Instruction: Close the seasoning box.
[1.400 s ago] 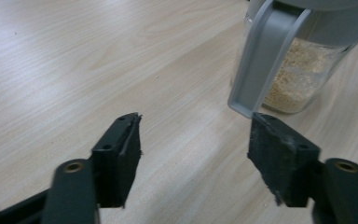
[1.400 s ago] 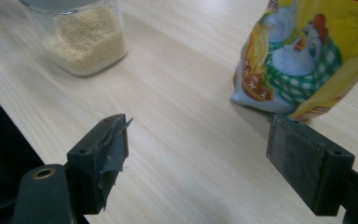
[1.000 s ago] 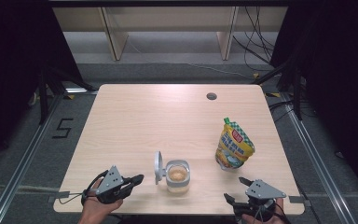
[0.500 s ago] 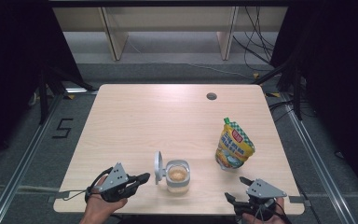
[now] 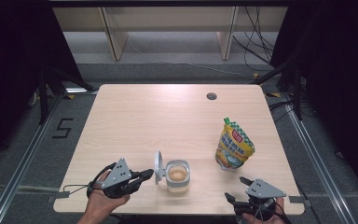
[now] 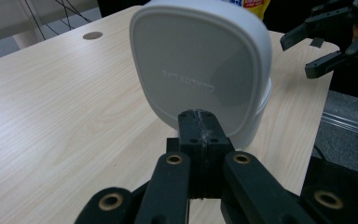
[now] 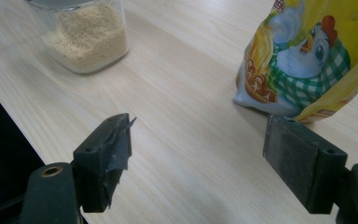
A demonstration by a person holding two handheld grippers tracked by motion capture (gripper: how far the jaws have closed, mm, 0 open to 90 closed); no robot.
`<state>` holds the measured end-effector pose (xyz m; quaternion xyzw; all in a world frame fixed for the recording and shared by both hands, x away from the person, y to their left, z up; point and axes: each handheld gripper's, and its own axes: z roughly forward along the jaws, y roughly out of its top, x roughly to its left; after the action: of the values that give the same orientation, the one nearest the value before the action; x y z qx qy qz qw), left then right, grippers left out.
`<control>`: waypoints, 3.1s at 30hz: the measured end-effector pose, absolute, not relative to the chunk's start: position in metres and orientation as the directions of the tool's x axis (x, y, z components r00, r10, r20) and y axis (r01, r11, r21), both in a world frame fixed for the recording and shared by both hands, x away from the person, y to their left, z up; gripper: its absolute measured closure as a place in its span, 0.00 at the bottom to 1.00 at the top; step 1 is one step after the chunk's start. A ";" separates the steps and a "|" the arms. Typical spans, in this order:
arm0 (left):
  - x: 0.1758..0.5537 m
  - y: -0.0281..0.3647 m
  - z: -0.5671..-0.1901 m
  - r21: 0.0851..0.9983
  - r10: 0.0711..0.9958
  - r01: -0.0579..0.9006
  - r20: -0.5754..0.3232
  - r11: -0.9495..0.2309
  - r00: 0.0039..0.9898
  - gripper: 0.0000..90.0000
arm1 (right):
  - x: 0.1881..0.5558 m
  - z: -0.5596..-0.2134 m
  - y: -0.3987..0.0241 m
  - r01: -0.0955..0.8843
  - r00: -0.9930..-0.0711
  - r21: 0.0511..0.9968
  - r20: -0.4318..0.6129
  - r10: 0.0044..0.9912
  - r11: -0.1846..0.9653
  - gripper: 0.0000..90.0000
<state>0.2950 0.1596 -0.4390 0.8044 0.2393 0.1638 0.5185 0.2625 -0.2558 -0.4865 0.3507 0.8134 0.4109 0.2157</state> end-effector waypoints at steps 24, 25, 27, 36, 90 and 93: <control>0.298 0.134 -0.430 0.914 0.513 0.183 0.031 -0.363 0.858 0.99 | 0.263 -0.487 -0.256 0.387 -0.666 0.818 -0.071 0.742 0.425 0.27; 0.299 0.135 -0.430 0.918 0.507 0.178 0.029 -0.355 0.862 0.99 | 0.263 -0.488 -0.256 0.387 -0.668 0.820 -0.067 0.741 0.422 0.27; 0.298 0.137 -0.429 0.915 0.515 0.185 0.029 -0.359 0.857 0.98 | 0.263 -0.488 -0.256 0.397 -0.662 0.816 -0.062 0.747 0.419 0.27; 0.298 0.150 -0.429 0.924 0.529 0.256 -0.071 -0.285 0.846 0.62 | 0.264 -0.488 -0.256 0.392 -0.665 0.817 -0.067 0.744 0.423 0.27; 0.272 0.201 -0.501 0.802 0.722 0.449 -0.033 -0.393 0.691 0.29 | 0.264 -0.491 -0.256 0.394 -0.697 0.788 -0.079 0.712 0.474 0.27; 0.273 0.200 -0.498 0.826 0.733 0.429 -0.029 -0.366 0.680 0.29 | 0.264 -0.488 -0.256 0.370 -0.692 0.803 -0.098 0.715 0.468 0.29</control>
<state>0.2729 0.2005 -0.4981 0.8077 0.3596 0.1751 0.4332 0.2637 -0.2562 -0.4882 0.3273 0.8289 0.3987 0.2163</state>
